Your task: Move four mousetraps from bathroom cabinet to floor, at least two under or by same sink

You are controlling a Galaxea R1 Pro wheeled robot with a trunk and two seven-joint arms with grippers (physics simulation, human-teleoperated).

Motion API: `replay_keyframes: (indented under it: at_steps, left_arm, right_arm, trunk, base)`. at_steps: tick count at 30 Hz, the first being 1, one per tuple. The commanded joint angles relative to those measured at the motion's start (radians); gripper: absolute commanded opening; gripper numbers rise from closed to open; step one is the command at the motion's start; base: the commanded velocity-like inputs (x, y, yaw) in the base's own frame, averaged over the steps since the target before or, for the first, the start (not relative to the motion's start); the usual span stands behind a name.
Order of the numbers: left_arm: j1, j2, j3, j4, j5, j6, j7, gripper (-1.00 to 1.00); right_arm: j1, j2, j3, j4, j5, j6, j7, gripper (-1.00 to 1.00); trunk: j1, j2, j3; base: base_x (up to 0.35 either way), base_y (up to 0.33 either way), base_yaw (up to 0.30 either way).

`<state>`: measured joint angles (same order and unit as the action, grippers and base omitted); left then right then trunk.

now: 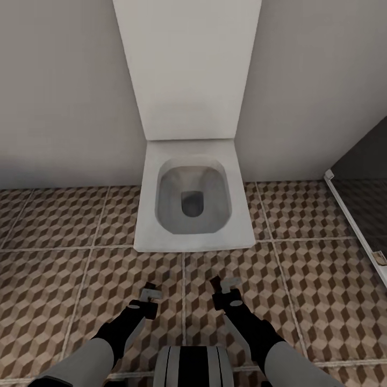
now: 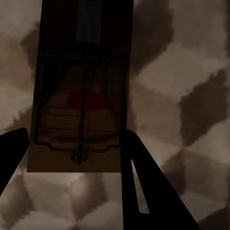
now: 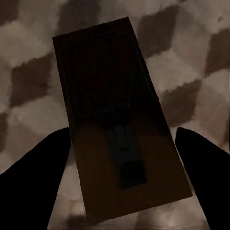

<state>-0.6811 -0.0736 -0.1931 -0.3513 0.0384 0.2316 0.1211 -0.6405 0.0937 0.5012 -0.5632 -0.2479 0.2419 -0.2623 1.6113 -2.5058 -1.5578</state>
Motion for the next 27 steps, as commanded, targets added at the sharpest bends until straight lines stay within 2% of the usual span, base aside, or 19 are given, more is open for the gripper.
replay_keyframes:
  at_steps: [1, 5, 9, 18, 27]
  left_arm:
    - [0.000, 0.000, 0.000, 0.000, 0.000, 0.000, 0.000, -1.00]
    - [0.000, -0.001, 0.000, 0.000, 0.000, 0.000, 0.000, -1.00]
    - [0.000, -0.004, 0.000, 0.000, 0.000, 0.000, 0.000, -1.00]
    - [0.000, -0.005, 0.000, 0.001, 0.000, 0.000, 0.000, -1.00]
    - [0.000, -0.006, 0.000, 0.002, 0.000, 0.000, 0.000, -1.00]
  right_arm:
    - [0.000, 0.001, -0.001, 0.019, 0.011, 0.000, 0.000, -1.00]
    - [0.000, 0.001, -0.002, 0.052, 0.055, 0.000, 0.000, -1.00]
    - [0.000, 0.001, -0.004, 0.060, 0.073, 0.001, 0.000, -1.00]
    - [0.000, 0.001, -0.004, 0.062, 0.076, 0.000, 0.000, -1.00]
    - [0.000, 0.002, -0.004, 0.060, 0.076, -0.002, 0.000, -1.00]
  trunk:
    - [0.000, 0.000, 0.000]
    - [0.000, 0.000, 0.000]
    - [0.000, 0.000, 0.000]
    - [0.000, 0.000, 0.000]
    - [0.000, 0.000, 0.000]
  base:
    - [0.000, 0.000, 0.000]
    - [0.000, 0.000, 0.000]
    - [0.000, 0.000, 0.000]
    - [0.006, 0.000, 0.000]
    - [0.116, 0.000, 0.000]
